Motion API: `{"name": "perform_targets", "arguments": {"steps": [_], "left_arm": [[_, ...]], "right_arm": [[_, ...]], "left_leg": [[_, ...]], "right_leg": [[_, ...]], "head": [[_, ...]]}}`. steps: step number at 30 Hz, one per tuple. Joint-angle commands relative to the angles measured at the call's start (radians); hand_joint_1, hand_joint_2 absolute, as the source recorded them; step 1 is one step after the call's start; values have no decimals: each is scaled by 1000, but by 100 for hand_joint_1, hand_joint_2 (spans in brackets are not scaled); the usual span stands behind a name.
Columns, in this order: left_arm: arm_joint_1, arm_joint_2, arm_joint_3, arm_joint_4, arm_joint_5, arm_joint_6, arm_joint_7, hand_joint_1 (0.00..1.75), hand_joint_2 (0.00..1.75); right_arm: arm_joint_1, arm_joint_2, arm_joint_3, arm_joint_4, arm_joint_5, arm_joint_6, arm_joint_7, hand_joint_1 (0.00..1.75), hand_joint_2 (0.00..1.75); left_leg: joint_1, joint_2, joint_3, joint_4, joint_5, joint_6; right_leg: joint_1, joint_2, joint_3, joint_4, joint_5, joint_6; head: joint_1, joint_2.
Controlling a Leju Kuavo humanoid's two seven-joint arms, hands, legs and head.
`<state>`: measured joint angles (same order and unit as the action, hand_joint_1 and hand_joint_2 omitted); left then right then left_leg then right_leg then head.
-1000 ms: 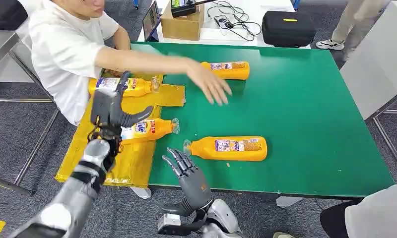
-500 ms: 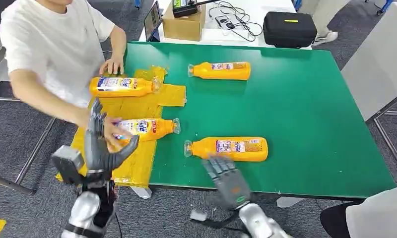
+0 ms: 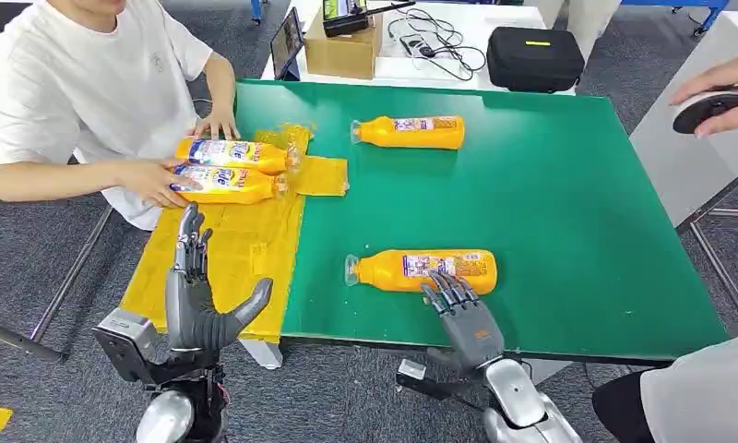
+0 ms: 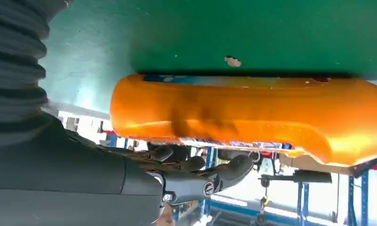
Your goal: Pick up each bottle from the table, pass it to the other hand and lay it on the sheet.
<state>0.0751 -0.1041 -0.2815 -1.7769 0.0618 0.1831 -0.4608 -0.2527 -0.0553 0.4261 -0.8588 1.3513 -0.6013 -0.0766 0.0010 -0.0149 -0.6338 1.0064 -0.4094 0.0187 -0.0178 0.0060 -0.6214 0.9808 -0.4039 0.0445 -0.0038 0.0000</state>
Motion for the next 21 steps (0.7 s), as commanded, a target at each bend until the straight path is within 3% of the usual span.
{"name": "perform_targets", "arguments": {"steps": [1, 9, 16, 21], "left_arm": [[-40, -1, -30, 66, 6, 8, -4, 0, 175], [-44, 0, -31, 70, 6, 9, -4, 0, 175], [-100, 4, -63, 111, 4, 3, -10, 0, 175], [-108, 8, -68, 134, 0, 10, -5, 0, 175]], "right_arm": [[-256, 17, -45, 250, -3, 40, 29, 0, 175], [-260, 26, -51, 256, -23, 33, 20, 0, 175], [-391, 63, -20, 364, -5, 47, 46, 0, 175], [-367, 76, -27, 309, -66, 18, -15, 0, 175]], "left_leg": [[-1, 6, -6, 1, 6, 0], [-1, 6, -39, 0, 7, 0], [-1, 10, -52, 1, 8, 1], [-1, 12, -59, 1, 9, 0]], "right_leg": [[-1, 5, -9, 1, 4, 0], [-1, 1, -42, 0, 1, -1], [-1, 5, -55, 0, 0, -2], [-1, 6, -63, 1, 0, -2]], "head": [[0, 0], [0, 0], [0, 0], [0, 0]]}}
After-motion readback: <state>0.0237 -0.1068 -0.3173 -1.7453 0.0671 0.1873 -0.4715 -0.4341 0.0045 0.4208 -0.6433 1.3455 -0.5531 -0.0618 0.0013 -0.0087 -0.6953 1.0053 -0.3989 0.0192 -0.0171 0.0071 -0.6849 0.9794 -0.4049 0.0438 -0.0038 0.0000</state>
